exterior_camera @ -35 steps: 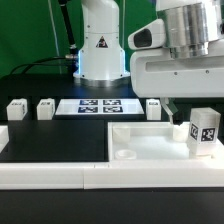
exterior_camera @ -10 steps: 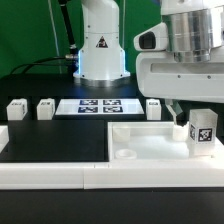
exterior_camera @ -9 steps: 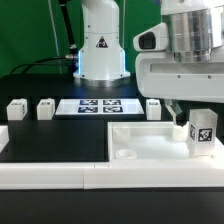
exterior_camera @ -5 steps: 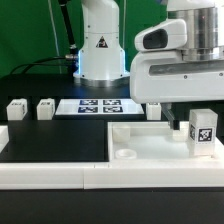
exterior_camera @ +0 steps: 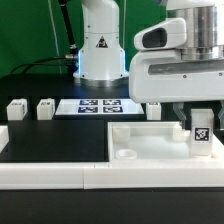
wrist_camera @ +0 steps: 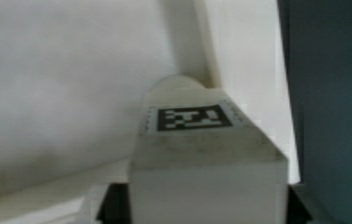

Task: Assemble square table

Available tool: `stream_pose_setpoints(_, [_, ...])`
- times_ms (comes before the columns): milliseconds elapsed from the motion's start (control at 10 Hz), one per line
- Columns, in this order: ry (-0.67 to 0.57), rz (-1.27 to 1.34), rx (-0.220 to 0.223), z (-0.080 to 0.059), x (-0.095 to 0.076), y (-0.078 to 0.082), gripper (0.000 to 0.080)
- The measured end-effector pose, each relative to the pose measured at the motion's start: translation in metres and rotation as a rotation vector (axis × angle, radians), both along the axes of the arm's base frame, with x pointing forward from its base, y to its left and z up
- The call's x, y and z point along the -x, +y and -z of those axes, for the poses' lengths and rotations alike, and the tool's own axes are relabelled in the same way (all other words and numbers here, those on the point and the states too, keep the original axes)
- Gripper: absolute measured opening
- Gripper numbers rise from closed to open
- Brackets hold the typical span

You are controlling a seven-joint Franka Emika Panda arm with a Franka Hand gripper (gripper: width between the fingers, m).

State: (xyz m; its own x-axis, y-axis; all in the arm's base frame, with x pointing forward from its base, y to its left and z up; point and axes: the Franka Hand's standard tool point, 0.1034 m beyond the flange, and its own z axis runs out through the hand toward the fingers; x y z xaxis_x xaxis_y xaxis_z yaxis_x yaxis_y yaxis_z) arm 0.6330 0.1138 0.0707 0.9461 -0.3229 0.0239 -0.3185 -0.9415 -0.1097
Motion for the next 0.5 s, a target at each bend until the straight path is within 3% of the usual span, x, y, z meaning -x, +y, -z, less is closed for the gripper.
stream_pose_setpoints(200, [0.010, 0.106, -0.005, 0.0002, 0.0000, -0.0010, 0.0291])
stream_pose_setpoints(500, [0.076, 0.636, -0.097, 0.0024, 0.0004, -0.0081, 0.0291])
